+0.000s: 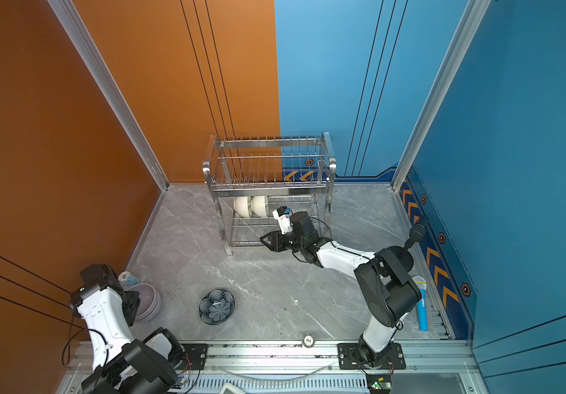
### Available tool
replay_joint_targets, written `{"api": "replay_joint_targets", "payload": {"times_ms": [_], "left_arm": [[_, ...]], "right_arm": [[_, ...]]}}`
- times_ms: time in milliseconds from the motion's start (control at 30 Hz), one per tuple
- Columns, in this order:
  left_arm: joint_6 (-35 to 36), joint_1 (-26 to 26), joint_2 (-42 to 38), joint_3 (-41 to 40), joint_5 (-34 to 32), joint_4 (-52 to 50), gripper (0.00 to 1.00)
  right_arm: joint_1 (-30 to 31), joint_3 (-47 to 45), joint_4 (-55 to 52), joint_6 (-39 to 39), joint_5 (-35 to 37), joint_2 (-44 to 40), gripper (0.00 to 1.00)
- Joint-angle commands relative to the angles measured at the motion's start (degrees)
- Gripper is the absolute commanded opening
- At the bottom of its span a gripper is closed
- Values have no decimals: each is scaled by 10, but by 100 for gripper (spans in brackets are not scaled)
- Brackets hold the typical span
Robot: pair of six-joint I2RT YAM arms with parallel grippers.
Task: Load bowls into a dish rack
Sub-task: Pick up the bowl.
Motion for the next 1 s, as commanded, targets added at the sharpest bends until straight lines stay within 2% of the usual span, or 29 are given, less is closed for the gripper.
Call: {"api": "replay_joint_targets", "payload": {"times_ms": [0, 467, 567, 700, 967], "left_arm": [[1, 5, 3, -8, 2, 1, 32], [2, 5, 24, -14, 2, 14, 30], [3, 5, 29, -13, 3, 16, 23], [13, 5, 26, -6, 8, 17, 9], [25, 5, -25, 23, 18, 4, 2]], "right_arm": [[-3, -6, 15, 2, 2, 10, 45], [-2, 0, 16, 7, 2, 14, 45], [-1, 2, 16, 7, 2, 15, 45], [-1, 8, 15, 9, 0, 18, 45], [1, 15, 15, 11, -1, 25, 45]]}}
